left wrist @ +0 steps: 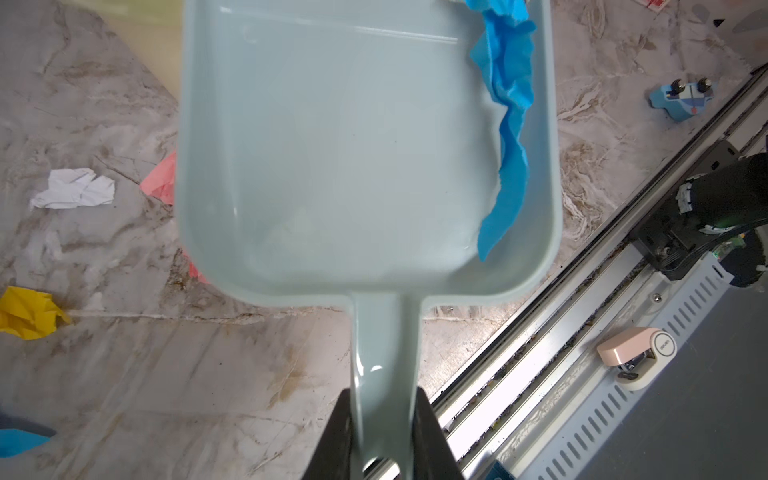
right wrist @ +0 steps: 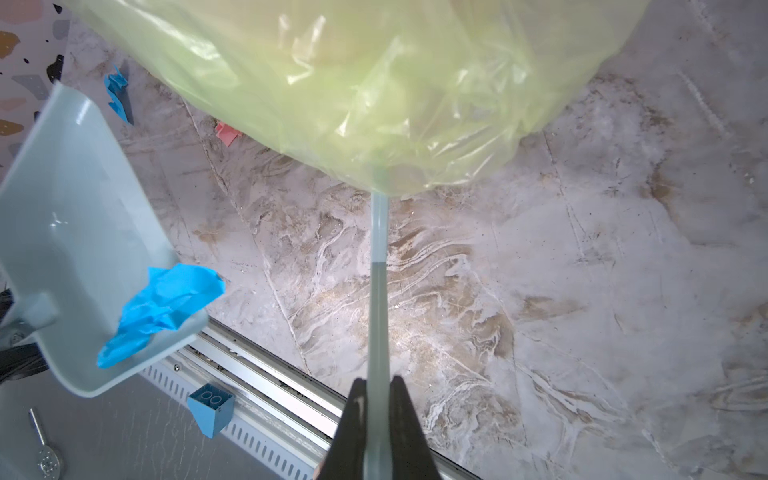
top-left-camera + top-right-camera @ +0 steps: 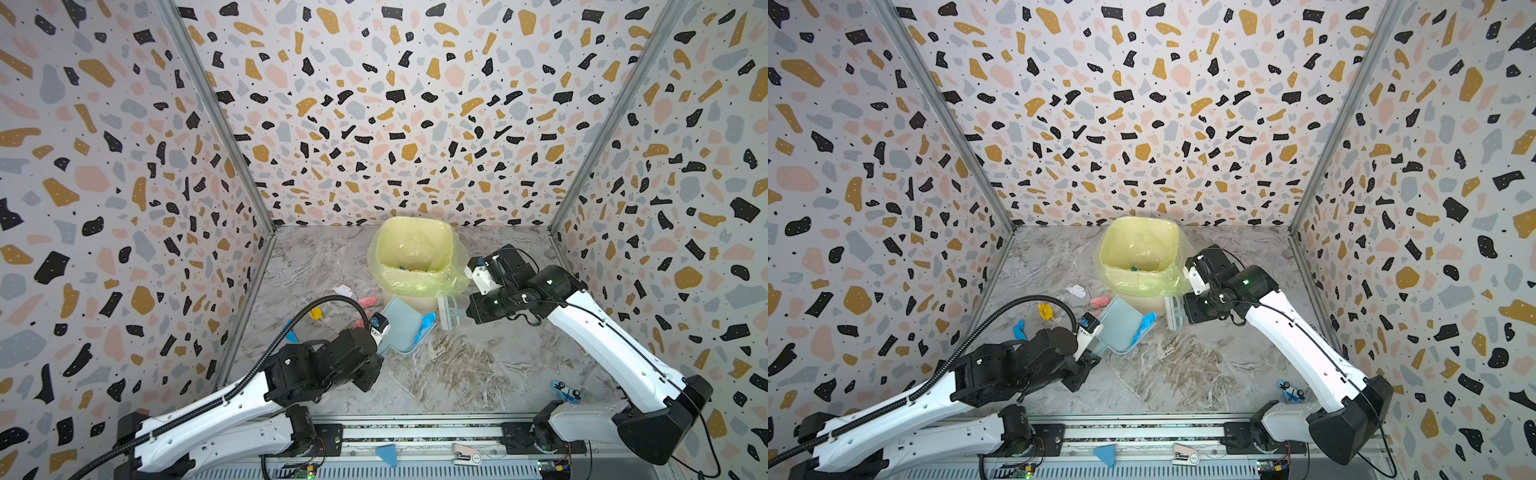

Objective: Sweep away the paper scraps from the table
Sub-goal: 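Lift the dustpan with the blue scrap toward the yellow bin while the right gripper withdraws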

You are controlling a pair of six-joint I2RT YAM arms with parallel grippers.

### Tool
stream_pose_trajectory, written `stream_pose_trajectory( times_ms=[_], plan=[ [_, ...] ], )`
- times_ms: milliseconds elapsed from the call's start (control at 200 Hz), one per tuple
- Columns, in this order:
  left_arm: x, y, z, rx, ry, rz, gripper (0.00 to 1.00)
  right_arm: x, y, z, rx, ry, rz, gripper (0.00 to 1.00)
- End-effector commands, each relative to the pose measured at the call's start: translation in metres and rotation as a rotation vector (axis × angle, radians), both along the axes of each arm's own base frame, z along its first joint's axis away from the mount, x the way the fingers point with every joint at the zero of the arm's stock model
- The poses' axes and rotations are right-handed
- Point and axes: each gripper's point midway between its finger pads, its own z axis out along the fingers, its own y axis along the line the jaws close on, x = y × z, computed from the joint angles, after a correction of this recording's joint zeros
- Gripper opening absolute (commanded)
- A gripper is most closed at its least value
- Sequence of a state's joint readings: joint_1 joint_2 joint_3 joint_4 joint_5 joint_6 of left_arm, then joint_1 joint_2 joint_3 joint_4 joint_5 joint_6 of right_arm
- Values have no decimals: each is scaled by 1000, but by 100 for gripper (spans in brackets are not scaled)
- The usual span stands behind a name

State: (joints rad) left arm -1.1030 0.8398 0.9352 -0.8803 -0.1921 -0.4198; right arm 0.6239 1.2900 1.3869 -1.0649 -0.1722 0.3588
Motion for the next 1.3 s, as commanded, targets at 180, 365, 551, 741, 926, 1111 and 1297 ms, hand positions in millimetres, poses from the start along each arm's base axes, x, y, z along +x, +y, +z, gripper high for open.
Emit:
stream_pose_trajectory(
  times_ms=[180, 365, 551, 741, 926, 1111, 1297],
  plan=[
    [7, 7, 54, -21, -88, 18, 19, -9, -7, -4, 44, 12, -19, 0],
    [12, 18, 80, 5, -116, 63, 18, -20, -10, -17, 63, 45, -32, 0],
    [21, 25, 116, -23, -182, 117, 18, -29, -16, -23, 70, 58, -52, 0],
    [36, 35, 141, 40, -256, 167, 15, -34, -20, -27, 73, 64, -66, 0],
    [55, 42, 163, 34, -295, 191, 14, -35, -23, -25, 78, 54, -71, 0],
    [78, 49, 166, 77, -306, 194, 14, -37, -27, -24, 81, 48, -84, 0],
    [103, 42, 166, 90, -315, 201, 14, -38, -32, -25, 89, 45, -95, 0]
  ],
)
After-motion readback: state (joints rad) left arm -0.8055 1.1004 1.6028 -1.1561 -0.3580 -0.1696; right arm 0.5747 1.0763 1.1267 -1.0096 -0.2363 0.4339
